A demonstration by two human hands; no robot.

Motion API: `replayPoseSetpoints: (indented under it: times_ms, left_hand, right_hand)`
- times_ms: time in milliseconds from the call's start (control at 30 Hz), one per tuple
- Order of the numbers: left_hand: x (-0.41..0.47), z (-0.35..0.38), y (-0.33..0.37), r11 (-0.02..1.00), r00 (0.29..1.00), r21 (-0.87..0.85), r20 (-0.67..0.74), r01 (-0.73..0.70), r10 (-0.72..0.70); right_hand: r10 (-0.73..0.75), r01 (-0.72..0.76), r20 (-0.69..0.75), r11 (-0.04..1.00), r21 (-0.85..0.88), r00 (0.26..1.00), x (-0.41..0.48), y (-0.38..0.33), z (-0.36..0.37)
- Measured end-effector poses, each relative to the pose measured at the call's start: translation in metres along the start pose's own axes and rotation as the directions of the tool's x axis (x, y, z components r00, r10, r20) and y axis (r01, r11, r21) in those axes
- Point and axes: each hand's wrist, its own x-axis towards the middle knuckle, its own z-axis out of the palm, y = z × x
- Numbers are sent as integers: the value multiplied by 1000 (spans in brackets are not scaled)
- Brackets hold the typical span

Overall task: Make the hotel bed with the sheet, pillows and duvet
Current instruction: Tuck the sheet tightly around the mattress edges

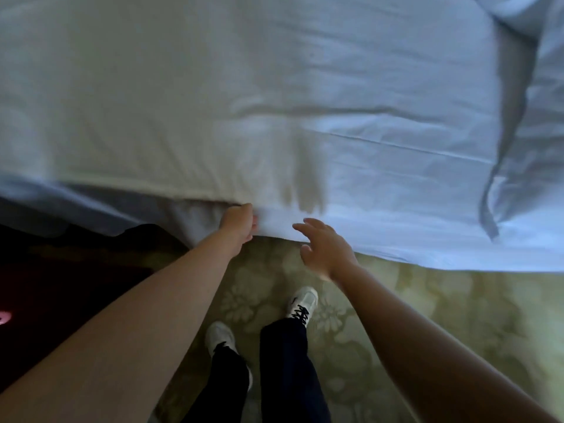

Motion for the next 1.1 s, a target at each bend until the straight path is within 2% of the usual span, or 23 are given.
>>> replayPoseSetpoints:
  times_ms: [133, 300, 633, 867, 1100]
  left_hand:
    - [-17, 75, -13, 998, 996, 65, 87, -16, 11]
    - [-36, 172, -22, 993, 992, 112, 122, -26, 12]
    - [-72, 340, -34, 995, 996, 79, 73, -56, 51]
    - [-79, 403, -33, 987, 992, 124, 87, -98, 88]
    - [-69, 408, -34, 990, 996, 132, 76, -44, 34]
  right_hand:
    - [135, -134, 2, 989, 63, 991, -33, 68, -3]
    - [225, -223, -3, 966, 128, 974, -58, 154, -19]
    - [237, -236, 16, 951, 198, 971, -88, 311, -58]
    - [271, -264, 6, 932, 248, 963, -96, 372, -74]
    - [274, -267, 7, 932, 247, 962, -88, 382, -74]
